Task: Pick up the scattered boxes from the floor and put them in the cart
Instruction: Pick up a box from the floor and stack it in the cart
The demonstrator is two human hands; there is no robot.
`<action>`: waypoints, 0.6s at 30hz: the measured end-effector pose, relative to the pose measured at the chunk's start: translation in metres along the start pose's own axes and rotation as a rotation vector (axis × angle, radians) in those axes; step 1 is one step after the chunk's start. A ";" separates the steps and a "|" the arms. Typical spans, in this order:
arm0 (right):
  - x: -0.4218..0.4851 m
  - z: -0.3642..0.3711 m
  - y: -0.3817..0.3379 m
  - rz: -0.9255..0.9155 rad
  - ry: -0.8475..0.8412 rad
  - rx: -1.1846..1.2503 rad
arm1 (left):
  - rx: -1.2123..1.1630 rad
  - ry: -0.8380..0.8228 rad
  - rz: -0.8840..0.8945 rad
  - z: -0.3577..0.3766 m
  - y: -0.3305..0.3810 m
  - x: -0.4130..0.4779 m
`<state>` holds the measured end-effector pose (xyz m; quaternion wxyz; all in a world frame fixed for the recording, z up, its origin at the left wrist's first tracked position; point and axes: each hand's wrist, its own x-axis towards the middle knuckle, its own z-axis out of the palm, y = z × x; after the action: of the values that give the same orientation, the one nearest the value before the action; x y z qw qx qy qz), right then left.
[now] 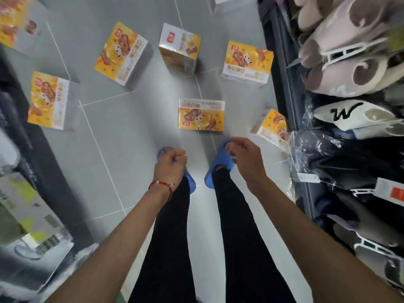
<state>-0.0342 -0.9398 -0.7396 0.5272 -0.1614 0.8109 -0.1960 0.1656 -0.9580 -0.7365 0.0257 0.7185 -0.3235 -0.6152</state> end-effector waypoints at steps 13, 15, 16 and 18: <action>0.259 0.081 0.133 0.083 -0.028 -0.143 | -0.009 0.126 -0.135 0.061 -0.094 0.294; 0.291 0.091 0.144 0.050 -0.048 -0.125 | 0.025 0.142 -0.104 0.071 -0.111 0.329; 0.305 0.096 0.148 0.023 -0.047 -0.123 | 0.034 0.157 -0.086 0.076 -0.117 0.345; 0.329 0.105 0.159 -0.019 -0.051 -0.144 | 0.044 0.165 -0.056 0.085 -0.124 0.369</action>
<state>-0.0754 -0.9707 -1.1160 0.5326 -0.2118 0.8078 -0.1380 0.1550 -1.0124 -1.1307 0.0193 0.7760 -0.3132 -0.5472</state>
